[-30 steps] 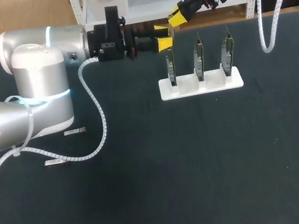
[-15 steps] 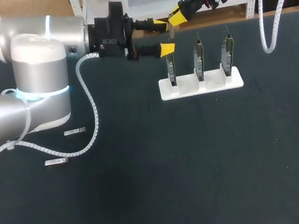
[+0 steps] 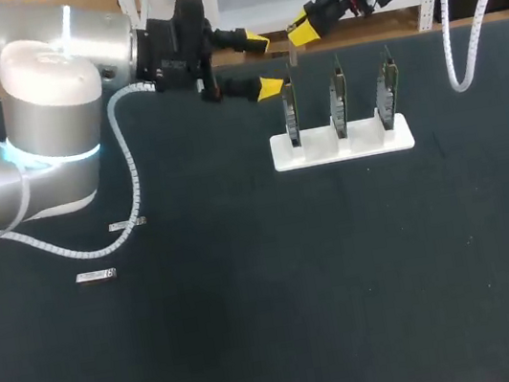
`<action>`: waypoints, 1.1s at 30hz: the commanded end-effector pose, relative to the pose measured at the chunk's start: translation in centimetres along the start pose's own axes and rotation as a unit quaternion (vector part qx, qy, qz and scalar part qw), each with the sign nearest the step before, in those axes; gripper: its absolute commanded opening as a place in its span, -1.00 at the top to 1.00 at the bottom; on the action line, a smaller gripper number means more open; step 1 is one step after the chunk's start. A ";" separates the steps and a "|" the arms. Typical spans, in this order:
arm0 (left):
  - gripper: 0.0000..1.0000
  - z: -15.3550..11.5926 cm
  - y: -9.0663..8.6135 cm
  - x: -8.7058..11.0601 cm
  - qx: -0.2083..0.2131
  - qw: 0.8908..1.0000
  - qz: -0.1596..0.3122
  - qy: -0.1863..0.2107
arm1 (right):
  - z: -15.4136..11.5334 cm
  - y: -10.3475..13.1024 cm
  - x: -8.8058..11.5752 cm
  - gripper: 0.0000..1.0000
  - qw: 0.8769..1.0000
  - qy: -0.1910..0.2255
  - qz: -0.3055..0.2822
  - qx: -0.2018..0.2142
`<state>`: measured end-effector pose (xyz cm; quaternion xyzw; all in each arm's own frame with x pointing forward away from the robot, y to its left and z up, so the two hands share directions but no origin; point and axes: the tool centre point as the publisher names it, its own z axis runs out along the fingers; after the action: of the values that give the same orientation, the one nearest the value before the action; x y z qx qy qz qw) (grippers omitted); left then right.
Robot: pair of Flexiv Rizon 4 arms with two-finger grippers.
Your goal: Pick up the optical module with the left hand, and insert it into the network port with the right hand.
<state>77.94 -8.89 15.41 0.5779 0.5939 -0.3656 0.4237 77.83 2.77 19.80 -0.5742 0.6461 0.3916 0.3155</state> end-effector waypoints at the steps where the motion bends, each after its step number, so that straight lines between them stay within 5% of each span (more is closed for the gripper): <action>1: -1.00 -0.6 -0.4 -0.4 -0.004 1.000 0.010 0.027 | 0.0 0.3 0.0 1.00 1.000 -0.003 -0.002 0.003; 14: -1.00 -0.3 -0.5 1.9 0.003 0.995 0.012 0.100 | -0.1 0.7 0.4 1.00 1.000 -0.008 0.000 0.002; 33: -1.00 0.2 -0.3 4.3 0.025 0.988 0.009 0.150 | -0.2 0.3 0.4 1.00 1.000 -0.014 -0.001 0.003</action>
<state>77.00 -7.17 11.45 0.6385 0.6345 -0.2864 0.3282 77.43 2.46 19.66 -0.5686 0.6427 0.3969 0.3257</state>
